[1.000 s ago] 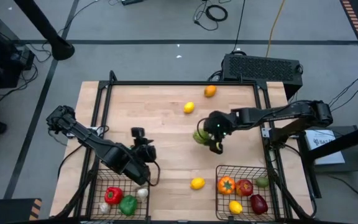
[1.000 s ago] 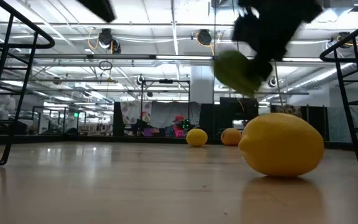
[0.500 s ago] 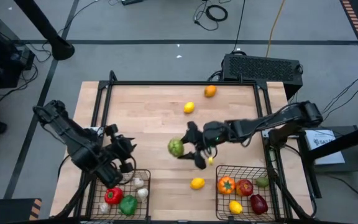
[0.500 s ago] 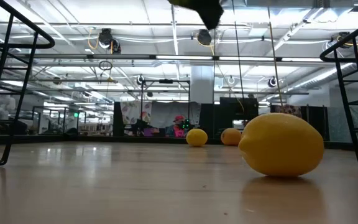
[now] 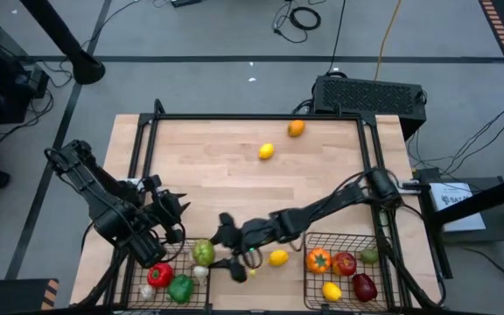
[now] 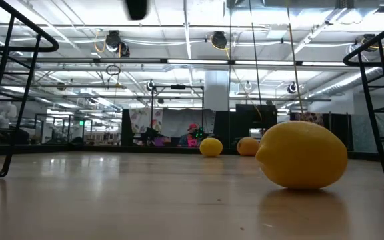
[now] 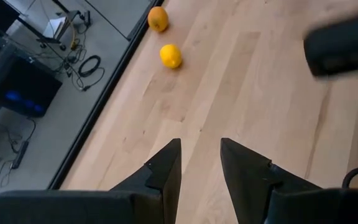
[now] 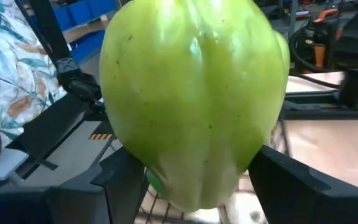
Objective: Sort produce into baskets
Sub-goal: Put the green chayote into the left black wire basket, then put the middle yellow lemon into the right black wire basket
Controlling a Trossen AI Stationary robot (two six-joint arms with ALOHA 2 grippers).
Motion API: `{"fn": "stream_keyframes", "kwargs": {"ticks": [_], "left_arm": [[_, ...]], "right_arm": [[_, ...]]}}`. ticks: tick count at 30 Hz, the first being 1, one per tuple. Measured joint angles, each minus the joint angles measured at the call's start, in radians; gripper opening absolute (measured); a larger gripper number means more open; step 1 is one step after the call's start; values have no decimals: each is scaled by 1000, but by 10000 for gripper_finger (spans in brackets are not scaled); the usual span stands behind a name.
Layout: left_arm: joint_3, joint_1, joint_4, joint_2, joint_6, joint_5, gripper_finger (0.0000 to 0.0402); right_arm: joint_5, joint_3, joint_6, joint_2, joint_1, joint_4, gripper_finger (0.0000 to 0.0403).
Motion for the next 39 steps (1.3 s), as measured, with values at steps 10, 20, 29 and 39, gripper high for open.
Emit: {"fn": "stream_keyframes", "kwargs": {"ticks": [10,20,29,39], "left_arm": [[0,0,-2,0,0,0,121],[0,0,1,0,0,0,121],[0,0,6,0,0,0,121],[0,0,8,2,0,-48,121]], "right_arm": [[30,285,-4,242,-7,-57,258],[110,340,-2,302,-22,-141,311],[101,340,-32,301,-26,-155,354],[159,340,-106,36,5,-709,354]]}}
